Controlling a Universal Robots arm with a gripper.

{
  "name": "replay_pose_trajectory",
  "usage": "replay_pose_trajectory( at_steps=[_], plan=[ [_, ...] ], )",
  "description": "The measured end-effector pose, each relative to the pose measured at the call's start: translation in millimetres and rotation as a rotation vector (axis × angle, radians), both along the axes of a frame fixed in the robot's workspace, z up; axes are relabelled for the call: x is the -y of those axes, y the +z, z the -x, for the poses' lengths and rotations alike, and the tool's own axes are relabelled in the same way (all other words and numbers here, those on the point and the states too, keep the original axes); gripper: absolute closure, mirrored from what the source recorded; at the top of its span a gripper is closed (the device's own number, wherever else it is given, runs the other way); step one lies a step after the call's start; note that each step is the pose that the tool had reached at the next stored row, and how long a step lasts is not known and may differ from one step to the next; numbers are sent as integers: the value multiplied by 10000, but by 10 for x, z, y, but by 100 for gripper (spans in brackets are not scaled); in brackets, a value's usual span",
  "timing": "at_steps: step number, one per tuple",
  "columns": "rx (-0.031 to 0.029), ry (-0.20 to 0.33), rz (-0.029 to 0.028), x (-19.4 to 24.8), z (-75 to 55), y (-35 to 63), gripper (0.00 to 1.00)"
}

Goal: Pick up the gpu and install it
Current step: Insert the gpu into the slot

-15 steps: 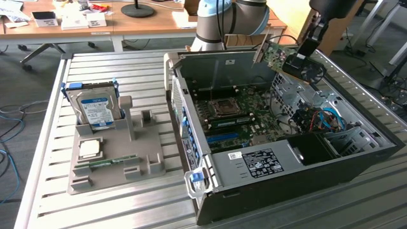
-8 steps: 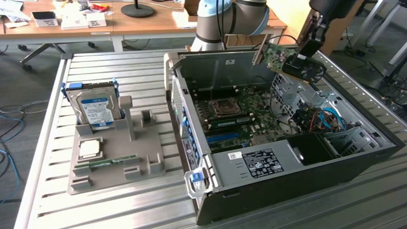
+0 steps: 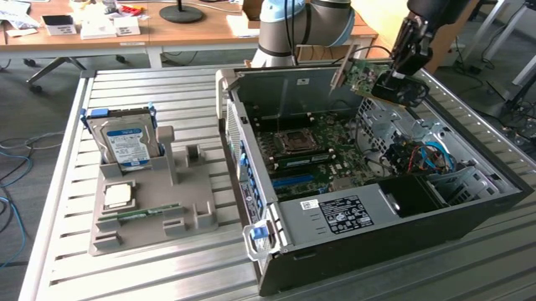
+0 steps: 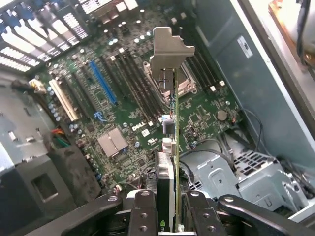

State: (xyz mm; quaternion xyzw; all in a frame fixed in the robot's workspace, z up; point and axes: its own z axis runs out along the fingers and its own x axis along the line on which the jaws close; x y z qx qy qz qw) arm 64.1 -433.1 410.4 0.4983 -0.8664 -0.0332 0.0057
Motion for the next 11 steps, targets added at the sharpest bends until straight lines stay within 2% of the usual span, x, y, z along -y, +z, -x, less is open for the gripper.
replay_pose_trajectory(
  at_steps=[11],
  plan=[
    [0,1482,0,0,0,-1,73]
  ],
)
